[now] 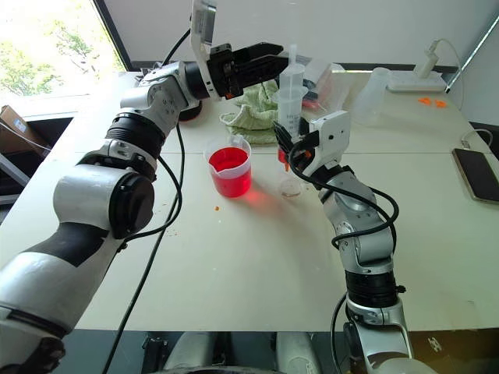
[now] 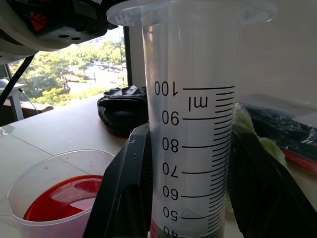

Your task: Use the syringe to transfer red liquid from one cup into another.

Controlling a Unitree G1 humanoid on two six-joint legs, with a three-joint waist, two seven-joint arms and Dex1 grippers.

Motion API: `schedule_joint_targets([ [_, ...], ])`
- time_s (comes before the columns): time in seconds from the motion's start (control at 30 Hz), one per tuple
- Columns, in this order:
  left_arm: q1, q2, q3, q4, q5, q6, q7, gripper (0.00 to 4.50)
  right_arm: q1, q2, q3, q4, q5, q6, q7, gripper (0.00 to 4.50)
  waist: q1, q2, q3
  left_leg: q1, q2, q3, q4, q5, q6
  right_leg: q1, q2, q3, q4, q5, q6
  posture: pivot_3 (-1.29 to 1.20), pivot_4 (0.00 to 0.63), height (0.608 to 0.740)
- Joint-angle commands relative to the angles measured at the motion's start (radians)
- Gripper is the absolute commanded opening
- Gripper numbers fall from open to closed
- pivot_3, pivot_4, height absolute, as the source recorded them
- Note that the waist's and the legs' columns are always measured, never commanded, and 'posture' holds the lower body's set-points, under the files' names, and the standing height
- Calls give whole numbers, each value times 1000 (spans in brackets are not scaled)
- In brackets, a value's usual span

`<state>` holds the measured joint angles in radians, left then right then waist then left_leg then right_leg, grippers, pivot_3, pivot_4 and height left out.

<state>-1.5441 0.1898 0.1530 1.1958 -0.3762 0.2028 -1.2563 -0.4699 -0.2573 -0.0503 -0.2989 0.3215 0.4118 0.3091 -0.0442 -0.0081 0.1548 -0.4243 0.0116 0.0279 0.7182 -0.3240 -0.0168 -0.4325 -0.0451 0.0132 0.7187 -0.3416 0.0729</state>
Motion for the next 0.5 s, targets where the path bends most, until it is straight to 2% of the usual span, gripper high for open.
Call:
schedule_joint_targets([
  [0.03, -48, -19, -2, 11, 34, -31, -3, 3248, -6, -13, 3, -58, -3, -18, 12, 1400, 0, 0, 0, 0, 0, 0, 0, 0, 0, 0, 0, 0, 0, 0, 0, 0, 150, 711],
  [0.3, -74, -50, 14, 56, 66, -46, 9, 3248, 0, -31, 8, -61, -11, -29, 21, 1400, 0, 0, 0, 0, 0, 0, 0, 0, 0, 0, 0, 0, 0, 0, 0, 0, 150, 711],
  [0.4, -85, -55, 30, 65, 69, -35, 6, 2416, 1, -35, 10, -61, -12, -32, 21, 1400, 0, 0, 0, 0, 0, 0, 0, 0, 0, 0, 0, 0, 0, 0, 0, 0, 150, 711],
  [0.5, -89, -57, 33, 69, 78, -30, -5, 1046, 1, -35, 9, -62, -14, -33, 23, 1400, 0, 0, 0, 0, 0, 0, 0, 0, 0, 0, 0, 0, 0, 0, 0, 0, 150, 711],
])
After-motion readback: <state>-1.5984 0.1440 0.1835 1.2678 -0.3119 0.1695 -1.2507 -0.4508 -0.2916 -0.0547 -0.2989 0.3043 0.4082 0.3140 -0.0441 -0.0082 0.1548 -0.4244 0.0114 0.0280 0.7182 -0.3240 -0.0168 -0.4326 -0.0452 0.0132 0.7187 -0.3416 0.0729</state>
